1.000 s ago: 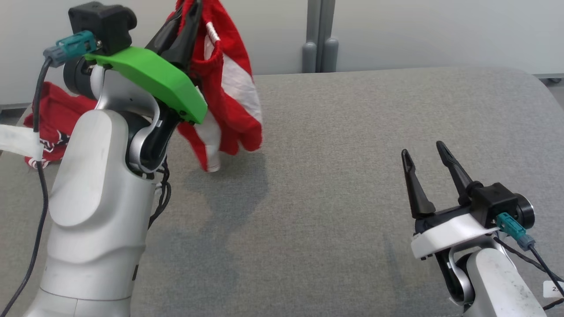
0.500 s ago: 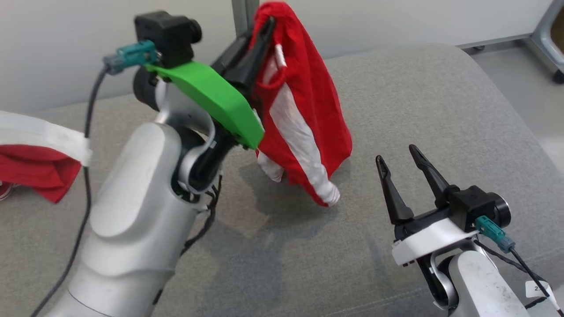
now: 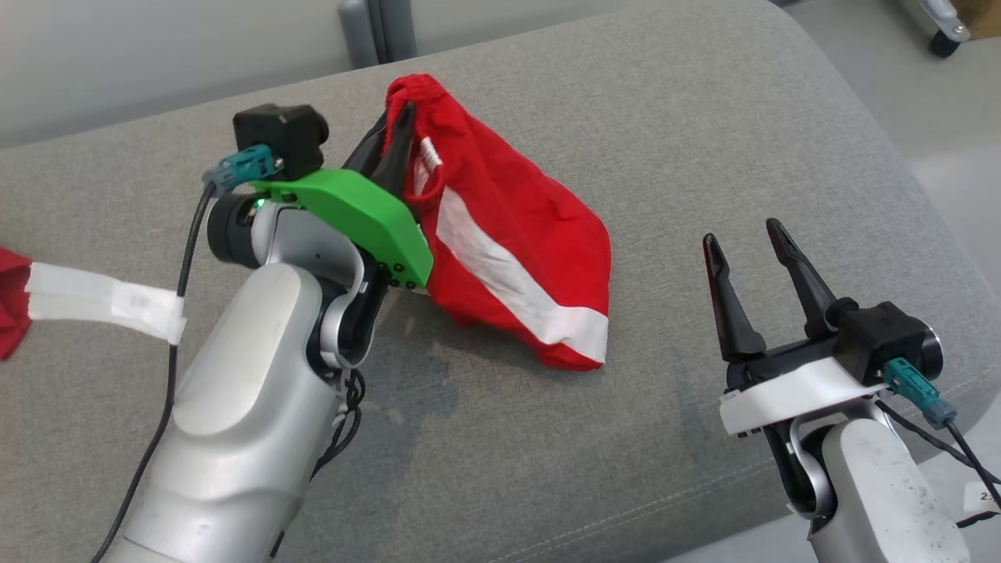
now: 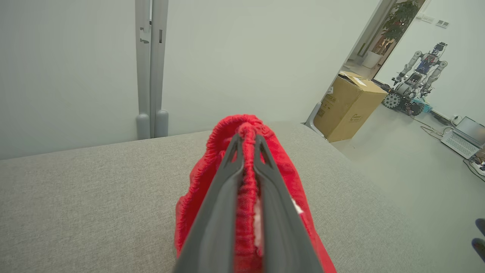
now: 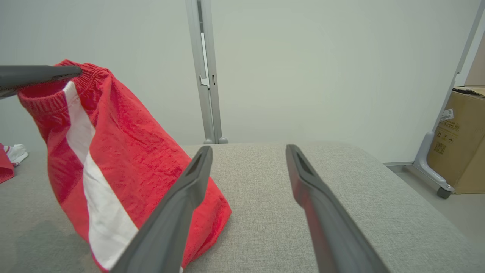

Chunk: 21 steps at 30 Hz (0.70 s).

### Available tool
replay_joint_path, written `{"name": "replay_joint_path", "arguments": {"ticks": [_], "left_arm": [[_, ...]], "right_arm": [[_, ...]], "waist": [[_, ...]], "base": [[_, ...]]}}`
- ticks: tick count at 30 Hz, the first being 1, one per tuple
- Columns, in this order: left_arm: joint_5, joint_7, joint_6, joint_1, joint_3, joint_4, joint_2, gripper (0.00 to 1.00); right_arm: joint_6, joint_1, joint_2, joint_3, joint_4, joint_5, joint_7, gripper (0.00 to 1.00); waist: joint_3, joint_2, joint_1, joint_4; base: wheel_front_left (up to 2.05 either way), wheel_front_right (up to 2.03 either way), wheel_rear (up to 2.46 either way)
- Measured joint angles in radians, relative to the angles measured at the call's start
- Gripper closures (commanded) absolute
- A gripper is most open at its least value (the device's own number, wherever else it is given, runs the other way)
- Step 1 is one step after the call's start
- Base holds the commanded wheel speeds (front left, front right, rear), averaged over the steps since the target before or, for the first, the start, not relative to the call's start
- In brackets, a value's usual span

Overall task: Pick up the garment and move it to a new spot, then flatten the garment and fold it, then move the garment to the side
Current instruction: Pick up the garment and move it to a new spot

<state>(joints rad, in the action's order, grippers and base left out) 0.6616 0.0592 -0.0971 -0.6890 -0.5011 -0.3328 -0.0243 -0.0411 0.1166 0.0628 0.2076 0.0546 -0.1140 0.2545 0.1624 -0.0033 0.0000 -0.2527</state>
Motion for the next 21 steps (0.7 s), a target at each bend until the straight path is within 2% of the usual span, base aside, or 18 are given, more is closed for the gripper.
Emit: {"name": "replay_joint_path", "arguments": {"ticks": [11,20,21], "left_arm": [[-0.003,-0.099,-0.009,0.141,0.097,-0.149,-0.036,1.00],[0.033,-0.161,-0.010,0.214,0.153,-0.247,-0.033,1.00],[0.045,-0.176,-0.010,0.229,0.157,-0.265,-0.031,0.82]], "right_arm": [[0.014,0.000,0.015,-0.035,-0.003,0.002,0.000,0.00],[-0.002,0.002,0.014,-0.013,0.029,0.007,0.000,0.00],[-0.002,0.002,0.013,-0.011,0.038,0.007,0.000,0.00]], "waist": [[0.044,0.0000,0.0000,0.076],[0.032,0.0000,0.0000,0.138],[0.025,0.0000,0.0000,0.141]], "base": [[0.00,0.00,0.00],[0.00,0.00,0.00],[0.00,0.00,0.00]]}}
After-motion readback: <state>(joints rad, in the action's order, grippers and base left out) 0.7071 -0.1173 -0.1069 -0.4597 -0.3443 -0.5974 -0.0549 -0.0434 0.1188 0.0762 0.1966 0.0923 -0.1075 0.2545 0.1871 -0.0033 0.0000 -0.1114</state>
